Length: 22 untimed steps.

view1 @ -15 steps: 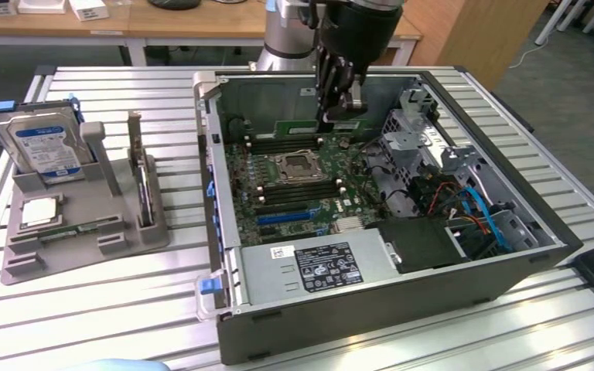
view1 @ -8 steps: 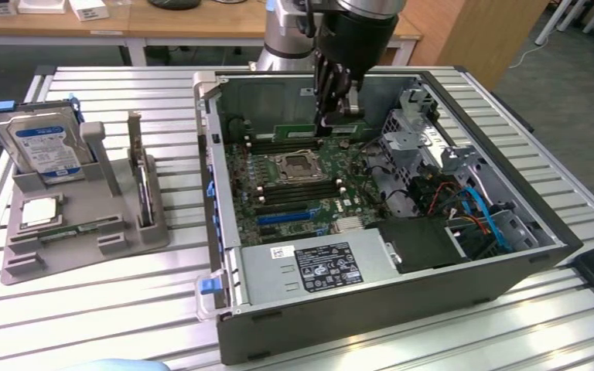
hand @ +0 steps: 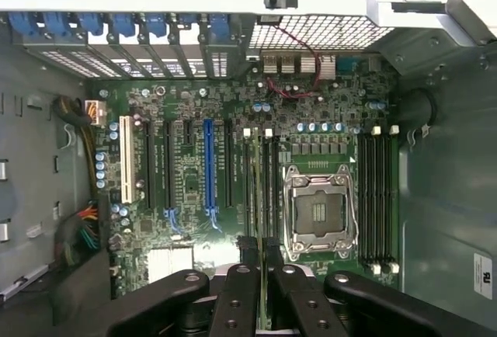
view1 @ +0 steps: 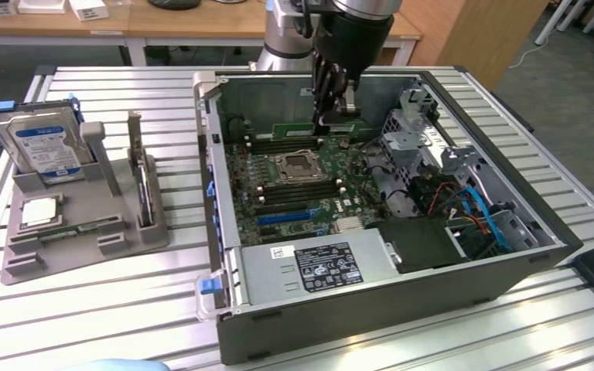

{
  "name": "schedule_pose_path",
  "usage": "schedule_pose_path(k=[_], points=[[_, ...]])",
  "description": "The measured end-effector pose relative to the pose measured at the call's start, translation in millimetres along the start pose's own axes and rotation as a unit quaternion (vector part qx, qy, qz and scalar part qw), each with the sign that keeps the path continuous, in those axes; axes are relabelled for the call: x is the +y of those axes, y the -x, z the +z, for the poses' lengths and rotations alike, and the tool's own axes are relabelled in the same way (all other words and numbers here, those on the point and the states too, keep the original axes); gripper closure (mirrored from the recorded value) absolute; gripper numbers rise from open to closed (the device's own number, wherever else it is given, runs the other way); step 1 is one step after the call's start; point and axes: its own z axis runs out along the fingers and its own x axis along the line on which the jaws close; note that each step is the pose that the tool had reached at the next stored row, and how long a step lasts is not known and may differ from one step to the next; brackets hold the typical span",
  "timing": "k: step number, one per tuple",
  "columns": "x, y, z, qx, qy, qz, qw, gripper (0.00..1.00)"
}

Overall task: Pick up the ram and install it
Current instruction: 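Insert the ram into the slot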

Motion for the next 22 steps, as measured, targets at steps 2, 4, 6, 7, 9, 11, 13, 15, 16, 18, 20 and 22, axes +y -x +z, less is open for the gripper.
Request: schedule_pose_path(k=[2,4,6,7,9,11,13,15,16,18,20,22], points=[[0.0,1.7,0.8,0.0,-0.0001,0.0,1.0,0.86],[0.1,3.3,1.5,0.0,0.0,0.0,1.0,0.86],[0.1,4.6,2.4,0.0,-0.0001,0.0,1.0,0.86],[0.0,4.8,2.5,0.0,-0.0001,0.0,1.0,0.86],[0.1,4.8,2.5,0.0,-0.0001,0.0,1.0,0.86],[0.1,4.9,2.5,0.0,-0.0001,0.0,1.0,0.86],[0.1,5.3,2.6,0.0,-0.0001,0.0,1.0,0.86],[0.1,6.0,2.8,0.0,-0.0001,0.0,1.0,0.86],[0.2,6.5,3.0,0.0,-0.0001,0.0,1.0,0.86],[0.2,7.7,3.3,0.0,-0.0001,0.0,1.0,0.86],[0.2,9.3,3.6,0.0,-0.0001,0.0,1.0,0.86],[0.0,10.8,4.0,0.0,-0.0001,0.0,1.0,0.86]])
